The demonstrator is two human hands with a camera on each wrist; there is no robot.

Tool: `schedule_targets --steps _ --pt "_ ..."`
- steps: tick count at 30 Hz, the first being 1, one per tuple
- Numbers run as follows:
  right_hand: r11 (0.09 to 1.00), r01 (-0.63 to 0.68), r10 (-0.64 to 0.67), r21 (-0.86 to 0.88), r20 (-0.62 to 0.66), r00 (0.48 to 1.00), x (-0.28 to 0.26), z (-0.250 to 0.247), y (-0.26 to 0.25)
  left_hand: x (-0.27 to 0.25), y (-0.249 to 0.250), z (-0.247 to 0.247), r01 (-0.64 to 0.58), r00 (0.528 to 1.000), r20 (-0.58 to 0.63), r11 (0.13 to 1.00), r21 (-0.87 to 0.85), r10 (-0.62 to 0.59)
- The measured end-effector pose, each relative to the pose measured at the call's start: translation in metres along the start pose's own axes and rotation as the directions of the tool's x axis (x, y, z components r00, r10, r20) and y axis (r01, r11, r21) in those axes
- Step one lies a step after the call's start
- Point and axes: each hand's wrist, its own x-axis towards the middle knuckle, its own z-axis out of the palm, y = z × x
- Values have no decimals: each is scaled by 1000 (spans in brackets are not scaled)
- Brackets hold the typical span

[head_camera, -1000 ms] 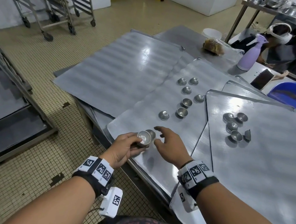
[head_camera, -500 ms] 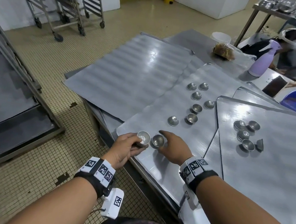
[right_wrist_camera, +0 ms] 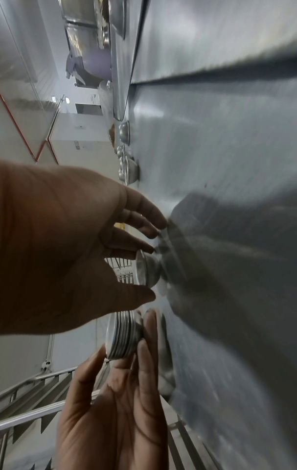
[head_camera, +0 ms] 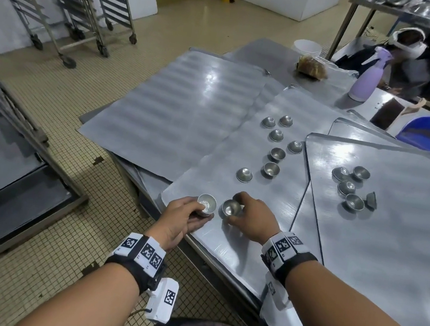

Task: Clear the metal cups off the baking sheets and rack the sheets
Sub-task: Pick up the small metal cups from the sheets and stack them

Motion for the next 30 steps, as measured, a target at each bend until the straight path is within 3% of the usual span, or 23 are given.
schedule_targets --steps 7,15,30 --pt "990 -6 16 138 -69 997 -16 -8 15 5 -1 10 36 999 34 999 24 -37" --pt "951 111 -60 289 -180 982 -33 -15 15 8 -1 30 46 996 70 996 77 -51" --pt "948 155 -88 279 -238 967 -53 -22 23 -1 -11 63 26 992 122 995 96 -38"
